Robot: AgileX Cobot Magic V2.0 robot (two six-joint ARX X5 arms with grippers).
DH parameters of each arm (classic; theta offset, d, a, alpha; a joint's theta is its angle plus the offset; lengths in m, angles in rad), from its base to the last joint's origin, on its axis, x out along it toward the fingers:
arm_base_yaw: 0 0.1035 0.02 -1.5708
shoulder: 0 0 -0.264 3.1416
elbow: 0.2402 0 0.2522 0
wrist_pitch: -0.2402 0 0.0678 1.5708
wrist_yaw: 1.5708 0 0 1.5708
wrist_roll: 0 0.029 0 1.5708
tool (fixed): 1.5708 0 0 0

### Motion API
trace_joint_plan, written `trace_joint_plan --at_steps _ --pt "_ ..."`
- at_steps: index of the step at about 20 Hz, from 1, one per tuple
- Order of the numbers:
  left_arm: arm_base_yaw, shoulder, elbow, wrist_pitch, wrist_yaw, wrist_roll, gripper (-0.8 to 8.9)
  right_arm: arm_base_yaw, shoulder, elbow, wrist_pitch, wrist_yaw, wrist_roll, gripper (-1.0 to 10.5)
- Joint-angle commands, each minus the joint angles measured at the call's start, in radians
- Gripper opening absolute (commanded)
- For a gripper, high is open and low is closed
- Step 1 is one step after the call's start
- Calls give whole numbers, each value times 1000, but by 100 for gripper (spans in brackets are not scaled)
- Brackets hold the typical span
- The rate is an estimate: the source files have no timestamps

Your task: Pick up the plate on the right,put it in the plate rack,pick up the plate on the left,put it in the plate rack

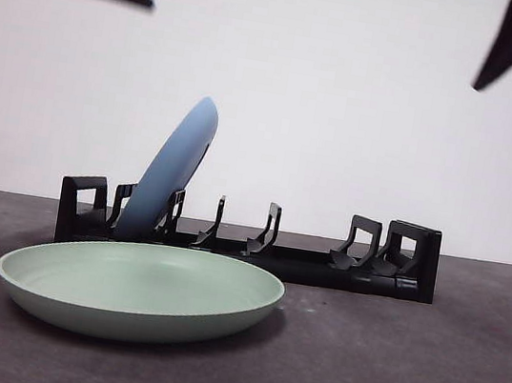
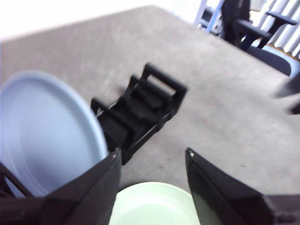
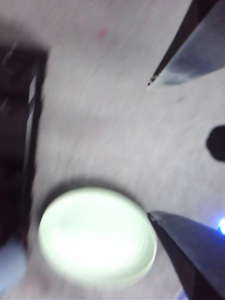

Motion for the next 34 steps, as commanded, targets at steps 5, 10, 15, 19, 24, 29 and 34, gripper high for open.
trace_joint_plan --at_steps 5,10,15,19,24,29,34 --pt "-32 -316 5 -277 5 108 365 159 151 -9 162 -8 100 438" --pt "-55 -436 5 -420 5 142 377 284 370 -9 307 -3 164 438" --pt "-55 -455 5 -497 5 150 377 348 516 -8 413 6 206 437" --pt "-55 -455 5 -502 6 150 377 357 554 -8 441 11 218 437" --pt "-55 -454 5 -500 5 158 377 362 584 -8 462 36 239 436" --pt "-55 -453 5 -499 5 171 377 375 615 -8 474 35 258 435" --pt "-56 -453 5 -499 5 172 377 401 644 -8 490 37 260 397"
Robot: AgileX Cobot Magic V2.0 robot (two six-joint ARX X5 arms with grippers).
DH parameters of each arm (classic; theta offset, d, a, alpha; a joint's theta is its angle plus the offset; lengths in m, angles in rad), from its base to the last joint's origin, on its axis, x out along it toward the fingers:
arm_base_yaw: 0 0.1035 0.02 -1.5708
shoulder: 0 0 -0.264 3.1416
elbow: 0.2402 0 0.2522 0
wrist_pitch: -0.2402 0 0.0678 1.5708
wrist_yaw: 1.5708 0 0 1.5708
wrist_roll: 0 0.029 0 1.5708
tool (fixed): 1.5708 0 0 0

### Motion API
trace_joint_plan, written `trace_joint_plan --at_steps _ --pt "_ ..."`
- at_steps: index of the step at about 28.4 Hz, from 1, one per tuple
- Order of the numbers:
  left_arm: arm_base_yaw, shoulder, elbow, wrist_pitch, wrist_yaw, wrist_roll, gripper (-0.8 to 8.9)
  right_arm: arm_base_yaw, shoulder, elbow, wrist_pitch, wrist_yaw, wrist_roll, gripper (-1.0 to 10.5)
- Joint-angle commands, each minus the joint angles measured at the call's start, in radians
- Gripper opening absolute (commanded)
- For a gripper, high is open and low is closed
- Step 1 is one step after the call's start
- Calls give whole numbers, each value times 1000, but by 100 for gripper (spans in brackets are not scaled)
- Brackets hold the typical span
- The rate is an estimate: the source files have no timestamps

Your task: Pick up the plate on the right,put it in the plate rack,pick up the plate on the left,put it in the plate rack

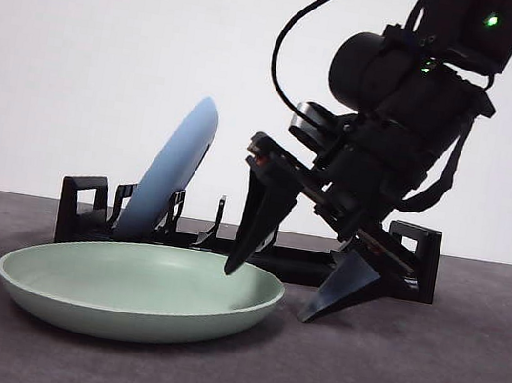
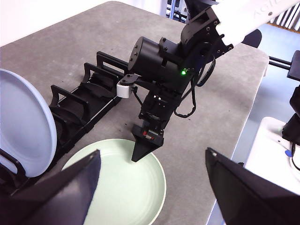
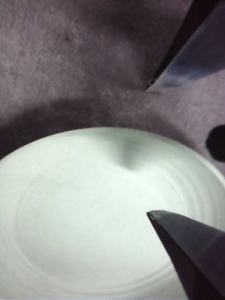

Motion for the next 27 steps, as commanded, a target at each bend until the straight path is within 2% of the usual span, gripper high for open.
trace_joint_plan --at_steps 1,5,8,13,19,22,27 --pt "-4 -2 2 5 4 16 377 19 21 -8 12 2 11 336" --pt "-14 0 2 4 3 19 377 41 21 -8 32 12 14 77" --pt "-15 6 2 4 4 19 377 41 21 -8 30 13 14 -14" --pt "-38 11 2 -1 3 32 377 39 21 -8 25 49 18 -12" --pt "-114 32 2 -28 -10 137 377 26 -37 3 -19 34 9 -12" --pt "-175 51 2 -44 -43 190 378 11 -105 27 -89 35 -22 -12" --pt "-297 103 2 -47 -105 259 379 -44 -223 111 -309 40 -117 -12"
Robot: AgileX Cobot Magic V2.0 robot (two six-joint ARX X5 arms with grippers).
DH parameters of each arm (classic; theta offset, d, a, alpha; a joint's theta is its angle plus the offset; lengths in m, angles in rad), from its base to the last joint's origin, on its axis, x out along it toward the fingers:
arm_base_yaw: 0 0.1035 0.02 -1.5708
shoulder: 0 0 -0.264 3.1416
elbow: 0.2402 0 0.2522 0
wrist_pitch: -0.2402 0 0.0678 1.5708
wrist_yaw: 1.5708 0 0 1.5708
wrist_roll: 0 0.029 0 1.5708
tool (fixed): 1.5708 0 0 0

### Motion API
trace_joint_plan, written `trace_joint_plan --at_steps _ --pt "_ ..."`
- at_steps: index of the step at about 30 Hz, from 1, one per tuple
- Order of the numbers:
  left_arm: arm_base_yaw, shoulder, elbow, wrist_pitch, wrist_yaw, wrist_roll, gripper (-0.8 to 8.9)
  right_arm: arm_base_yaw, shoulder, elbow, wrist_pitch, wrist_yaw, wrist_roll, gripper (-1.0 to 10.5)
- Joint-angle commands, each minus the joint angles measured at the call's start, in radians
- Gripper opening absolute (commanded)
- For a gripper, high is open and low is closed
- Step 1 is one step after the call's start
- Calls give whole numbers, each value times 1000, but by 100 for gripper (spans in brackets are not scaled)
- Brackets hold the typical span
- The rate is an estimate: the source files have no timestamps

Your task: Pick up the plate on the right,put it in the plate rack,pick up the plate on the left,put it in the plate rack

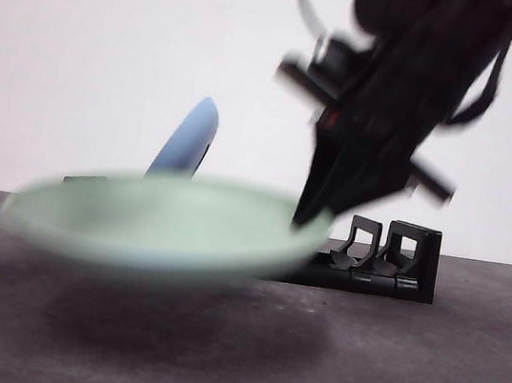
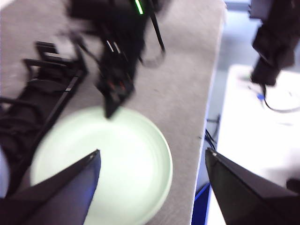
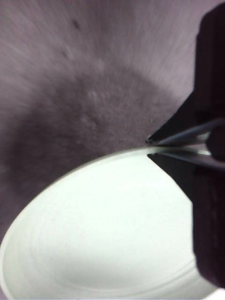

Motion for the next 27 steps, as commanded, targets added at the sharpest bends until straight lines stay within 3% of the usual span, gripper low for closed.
trace_joint_plan --at_steps 1,4,6,11,17,25,27 --pt "-70 24 2 2 -36 71 380 -32 -67 50 -108 6 -80 -12" --pt "-158 63 2 18 -89 118 383 -71 -129 95 -204 12 -116 -12" --pt "-224 93 2 35 -175 165 387 -105 -155 133 -266 12 -136 -12" --pt "-383 180 2 77 -496 304 421 -169 -179 221 -414 5 -183 -12" --pt "-502 299 2 142 -748 426 421 -193 -181 298 -496 -6 -201 -12" --pt "-527 399 2 217 -821 457 395 -193 -183 362 -542 -24 -201 -12" --pt "-527 401 2 217 -821 455 290 -193 -183 364 -553 -22 -202 -12"
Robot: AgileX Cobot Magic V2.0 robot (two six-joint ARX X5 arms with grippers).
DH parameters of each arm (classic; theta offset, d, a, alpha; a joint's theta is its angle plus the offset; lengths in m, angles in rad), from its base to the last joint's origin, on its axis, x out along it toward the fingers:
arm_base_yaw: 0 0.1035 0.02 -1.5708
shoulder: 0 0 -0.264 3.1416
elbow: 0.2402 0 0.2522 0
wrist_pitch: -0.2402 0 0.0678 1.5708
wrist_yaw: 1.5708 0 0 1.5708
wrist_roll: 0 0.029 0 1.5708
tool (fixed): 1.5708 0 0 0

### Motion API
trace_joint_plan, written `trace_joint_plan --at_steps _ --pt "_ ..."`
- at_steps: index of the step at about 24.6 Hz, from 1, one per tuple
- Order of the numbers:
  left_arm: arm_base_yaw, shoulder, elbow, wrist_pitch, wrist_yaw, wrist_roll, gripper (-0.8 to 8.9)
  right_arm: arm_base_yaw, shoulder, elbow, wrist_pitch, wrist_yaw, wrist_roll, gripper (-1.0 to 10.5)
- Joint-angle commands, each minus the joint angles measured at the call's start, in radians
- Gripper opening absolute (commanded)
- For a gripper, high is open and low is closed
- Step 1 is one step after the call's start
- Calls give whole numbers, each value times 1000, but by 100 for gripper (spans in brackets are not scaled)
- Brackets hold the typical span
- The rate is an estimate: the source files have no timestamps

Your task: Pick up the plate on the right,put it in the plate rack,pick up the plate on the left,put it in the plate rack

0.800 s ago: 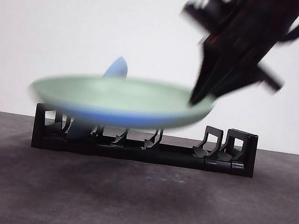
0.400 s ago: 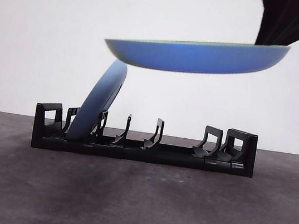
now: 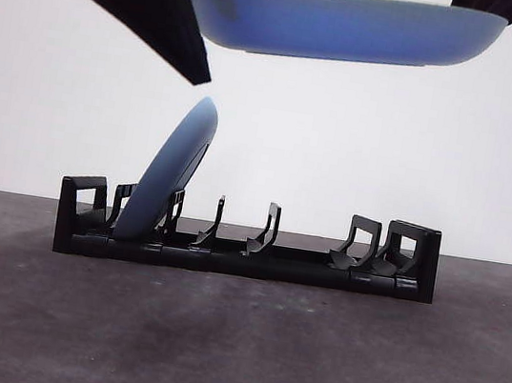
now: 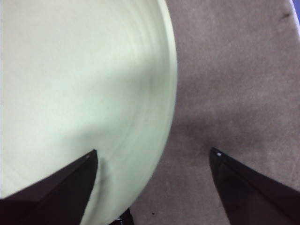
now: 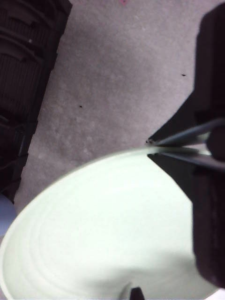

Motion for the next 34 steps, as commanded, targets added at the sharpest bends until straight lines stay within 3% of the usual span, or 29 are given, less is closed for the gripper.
trace_joint_plan --at_steps 1,3,5,12,24,25,29,34 --pt "-3 2 2 7 1 10 224 0 -3 3 -9 -7 -8 -12" --pt "-3 2 2 7 1 7 83 -1 -3 3 -10 -7 -8 -12" --pt "-3 2 2 6 1 0 19 0 -3 3 -10 -8 -8 -12" --pt "-17 1 2 2 9 -46 -11 -1 -3 3 -16 -7 -7 -12" --pt "-24 1 2 -13 18 -51 -8 0 -3 3 -15 -8 -13 9" --pt "-24 1 2 -16 23 -51 -8 -1 -3 3 -16 -8 -15 26" --pt "-24 1 2 -15 93 -89 -8 -1 -10 13 -11 -7 -23 322" --pt "-24 1 2 2 142 -138 -8 -1 -56 35 19 -6 -23 351"
